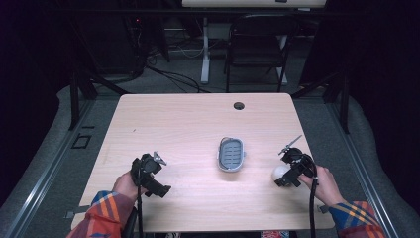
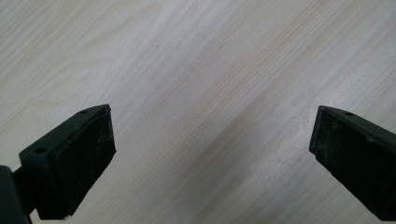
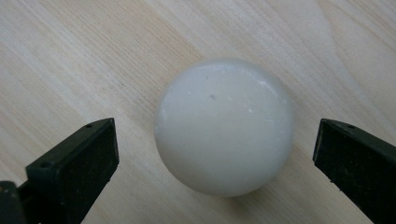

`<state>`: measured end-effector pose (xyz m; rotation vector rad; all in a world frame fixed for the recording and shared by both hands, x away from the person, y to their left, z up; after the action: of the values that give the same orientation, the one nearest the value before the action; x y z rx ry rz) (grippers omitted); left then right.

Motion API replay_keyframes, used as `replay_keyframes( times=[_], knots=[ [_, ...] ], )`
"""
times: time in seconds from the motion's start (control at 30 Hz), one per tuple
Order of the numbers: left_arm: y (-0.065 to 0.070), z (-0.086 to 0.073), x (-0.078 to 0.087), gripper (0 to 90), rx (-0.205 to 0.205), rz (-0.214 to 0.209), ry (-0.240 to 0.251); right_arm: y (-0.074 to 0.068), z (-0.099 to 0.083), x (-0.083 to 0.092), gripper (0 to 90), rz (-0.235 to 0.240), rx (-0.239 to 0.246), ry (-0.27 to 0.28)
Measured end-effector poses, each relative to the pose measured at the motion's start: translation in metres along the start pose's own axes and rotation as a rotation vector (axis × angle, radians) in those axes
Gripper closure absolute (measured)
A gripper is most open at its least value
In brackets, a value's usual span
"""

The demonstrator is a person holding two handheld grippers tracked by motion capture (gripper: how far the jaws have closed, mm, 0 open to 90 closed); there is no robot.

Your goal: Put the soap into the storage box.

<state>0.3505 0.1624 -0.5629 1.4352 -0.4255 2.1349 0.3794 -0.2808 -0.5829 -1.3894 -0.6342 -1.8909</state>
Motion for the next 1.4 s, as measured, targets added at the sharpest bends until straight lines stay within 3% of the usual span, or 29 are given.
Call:
replay_keyframes(
  times=[0.07, 0.13, 0.17, 0.2, 0.23, 0.33, 0.37, 0.43, 0.47, 0.5, 0.63, 0.7, 0.73, 0.77, 1.0, 1.03, 1.2, 1.37, 1.4],
  knots=[
    [0.0, 0.0, 0.0, 0.2, 0.0, 0.0, -0.001, 0.0, 0.001, -0.001, 0.0, 0.007, 0.001, -0.003],
    [0.0, 0.0, 0.0, 0.2, -0.001, -0.001, -0.002, 0.0, 0.002, 0.0, 0.0, 0.016, 0.038, -0.065],
    [0.0, 0.0, 0.0, 0.2, -0.002, 0.001, 0.001, -0.002, 0.003, -0.005, 0.0, 0.012, 0.006, -0.03],
    [0.0, 0.0, 0.0, 0.2, -0.002, 0.001, 0.001, -0.002, 0.003, -0.006, 0.0, 0.012, 0.001, -0.029],
    [0.0, 0.0, 0.0, 0.2, -0.002, 0.001, 0.001, 0.0, 0.003, -0.004, 0.0, 0.018, 0.032, -0.08],
    [0.0, 0.0, 0.0, 0.2, -0.005, -0.002, 0.001, -0.003, 0.005, -0.012, 0.3, 0.012, -0.034, -0.012],
    [0.0, 0.0, 0.0, 0.2, -0.005, -0.002, 0.002, 0.002, 0.004, -0.007, 2.3, 0.022, 0.035, -0.106],
    [0.0, 0.0, 0.0, 0.2, -0.005, -0.002, 0.001, 0.002, 0.004, -0.006, 13.8, 0.024, 0.054, -0.087],
    [0.0, 0.0, 0.0, 0.2, -0.005, -0.003, 0.001, 0.001, 0.006, -0.007, 13.2, 0.014, 0.041, -0.053],
    [0.0, 0.0, 0.0, 0.2, -0.005, -0.003, 0.001, 0.001, 0.006, -0.007, 13.2, 0.014, 0.041, -0.053],
    [0.0, 0.0, 0.0, 0.2, -0.007, 0.0, 0.002, 0.003, 0.005, -0.01, 14.7, 0.009, 0.064, -0.113],
    [0.0, 0.0, 0.0, 0.2, -0.006, -0.001, 0.0, 0.001, 0.005, -0.013, 15.3, 0.005, 0.042, -0.093],
    [0.0, 0.0, 0.0, 0.2, -0.006, -0.002, -0.001, 0.006, 0.004, -0.008, 17.0, 0.012, 0.111, -0.18],
    [0.0, 0.0, 0.0, 0.2, -0.006, -0.002, -0.001, 0.003, 0.005, -0.014, 18.5, 0.0, 0.05, -0.116],
    [0.0, 0.0, 0.0, 0.2, -0.004, 0.0, -0.001, 0.004, 0.003, -0.015, 23.9, -0.01, 0.1, -0.193],
    [0.0, 0.0, 0.0, 0.2, -0.005, -0.001, -0.002, 0.002, 0.004, -0.017, 23.9, -0.013, 0.081, -0.17],
    [0.0, 0.0, 0.0, 0.3, -0.006, 0.001, -0.001, 0.003, 0.003, -0.015, 24.1, -0.02, 0.096, -0.196],
    [0.0, 0.0, 0.0, 0.3, -0.007, 0.0, -0.001, 0.002, 0.004, -0.014, 24.1, -0.029, 0.094, -0.175],
    [0.0, 0.0, 0.0, 0.3, -0.007, 0.001, 0.001, 0.003, 0.004, -0.012, 24.1, -0.032, 0.11, -0.195]
  ],
)
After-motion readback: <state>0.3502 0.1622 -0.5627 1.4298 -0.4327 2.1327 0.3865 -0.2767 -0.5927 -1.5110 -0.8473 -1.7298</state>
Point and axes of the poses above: each handheld gripper's, and its own axes: x roughly backward along the jaws, z roughly out of its top, y roughly to its right, the point moved 5 cm from there along -x, roughly forward along the jaws, and after that the axes turned 12 degrees about x, right-handed, at the moved point
